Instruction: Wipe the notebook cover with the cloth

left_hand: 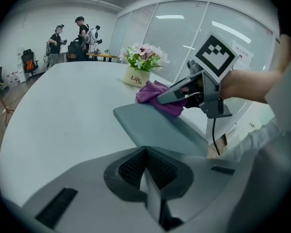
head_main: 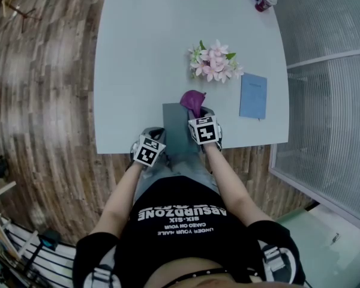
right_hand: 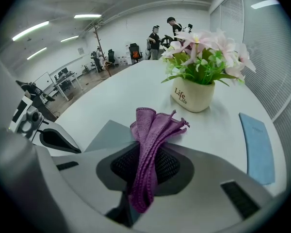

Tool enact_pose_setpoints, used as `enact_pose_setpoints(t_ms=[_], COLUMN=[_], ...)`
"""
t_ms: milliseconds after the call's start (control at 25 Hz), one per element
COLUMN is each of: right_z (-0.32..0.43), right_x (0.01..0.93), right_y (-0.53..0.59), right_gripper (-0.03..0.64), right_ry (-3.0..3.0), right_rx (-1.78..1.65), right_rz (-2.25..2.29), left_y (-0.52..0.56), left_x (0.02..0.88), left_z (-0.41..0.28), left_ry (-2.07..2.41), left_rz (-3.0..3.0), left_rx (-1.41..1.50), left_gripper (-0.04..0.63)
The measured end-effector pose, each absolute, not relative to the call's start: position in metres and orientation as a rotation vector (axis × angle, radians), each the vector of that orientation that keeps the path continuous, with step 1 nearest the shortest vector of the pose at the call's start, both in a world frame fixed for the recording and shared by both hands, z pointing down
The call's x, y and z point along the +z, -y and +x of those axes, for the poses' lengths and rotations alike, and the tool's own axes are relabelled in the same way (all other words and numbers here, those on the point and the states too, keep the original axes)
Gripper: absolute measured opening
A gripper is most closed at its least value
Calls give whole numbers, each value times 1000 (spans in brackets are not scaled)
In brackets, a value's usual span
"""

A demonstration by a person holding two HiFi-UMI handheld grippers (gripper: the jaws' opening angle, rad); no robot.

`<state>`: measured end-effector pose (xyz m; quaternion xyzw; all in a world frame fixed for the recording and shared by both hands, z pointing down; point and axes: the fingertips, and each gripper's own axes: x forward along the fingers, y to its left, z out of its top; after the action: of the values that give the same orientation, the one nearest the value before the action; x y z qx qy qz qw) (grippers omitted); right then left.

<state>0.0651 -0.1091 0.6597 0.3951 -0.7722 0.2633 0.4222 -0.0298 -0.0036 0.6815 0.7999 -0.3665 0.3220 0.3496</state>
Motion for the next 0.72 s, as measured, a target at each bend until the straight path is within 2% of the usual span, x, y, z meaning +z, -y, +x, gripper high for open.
enact_pose_setpoints(t_ms=[720], right_z=[-23], right_x=[656], right_y=[86], right_gripper=[80], right_ry=[2065], right_rx=[611], right_rz=[727], left_y=[4], left_x=[680], left_z=[-30], left_ry=[961], left_rz=[2066], left_rx=[840], left_gripper=[14])
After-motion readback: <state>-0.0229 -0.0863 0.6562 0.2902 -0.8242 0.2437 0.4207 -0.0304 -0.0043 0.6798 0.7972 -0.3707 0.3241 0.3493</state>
